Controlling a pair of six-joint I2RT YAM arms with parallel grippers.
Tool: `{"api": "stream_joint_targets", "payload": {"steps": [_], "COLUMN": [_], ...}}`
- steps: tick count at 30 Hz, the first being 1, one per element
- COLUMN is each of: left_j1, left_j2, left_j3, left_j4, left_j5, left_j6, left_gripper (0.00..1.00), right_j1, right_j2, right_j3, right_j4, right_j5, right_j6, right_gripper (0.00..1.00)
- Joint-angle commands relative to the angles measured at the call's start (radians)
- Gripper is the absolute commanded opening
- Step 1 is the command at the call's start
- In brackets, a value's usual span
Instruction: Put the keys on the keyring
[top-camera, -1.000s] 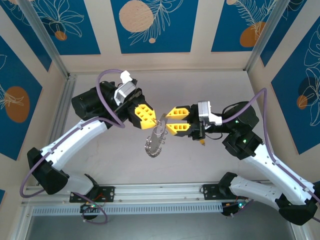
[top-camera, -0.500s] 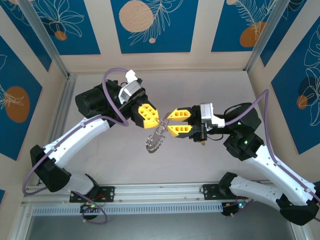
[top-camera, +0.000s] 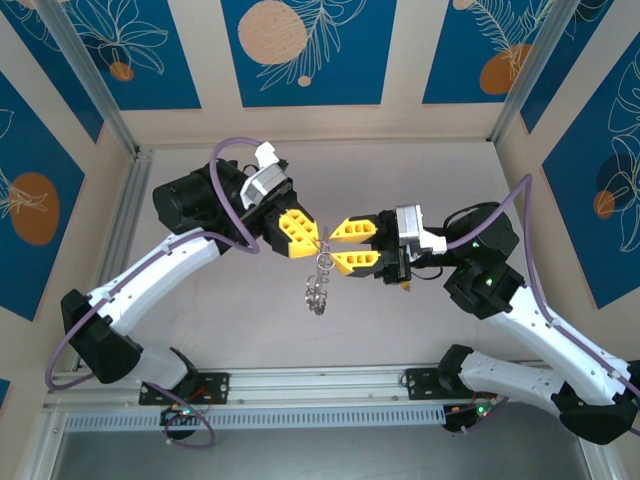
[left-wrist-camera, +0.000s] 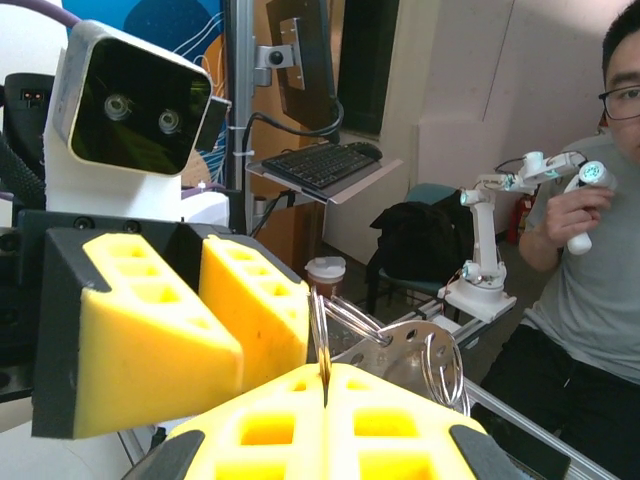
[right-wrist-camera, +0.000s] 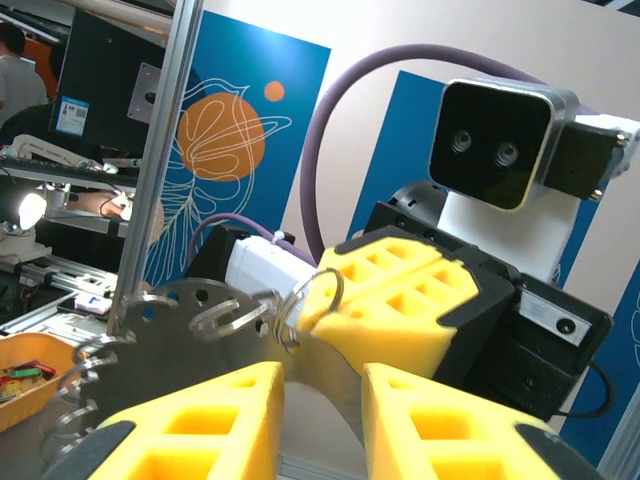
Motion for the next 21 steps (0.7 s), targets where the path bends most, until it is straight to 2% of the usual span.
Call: {"api": "stream_joint_targets", "payload": {"steps": [1,21], "left_j1": [0.008,0.062], "left_j2": [0.001,-0.013], "left_j3": [0.031,-0.016], "left_j4": [0.008,-0.036], "left_j5": [-0.005,-0.005], "left_j6": [0.032,0.079], "left_gripper": [0.00,0.00], "right_j1": [0.015,0.055], "right_j2": [0.006,0.041], "right_j3": [0.038,0.070], "right_j4": [-0.015,-0.065], "right_j5": [0.025,0.074], "right_j6": [-0.014,-0.037], "right_gripper": [0.26,0.24]}}
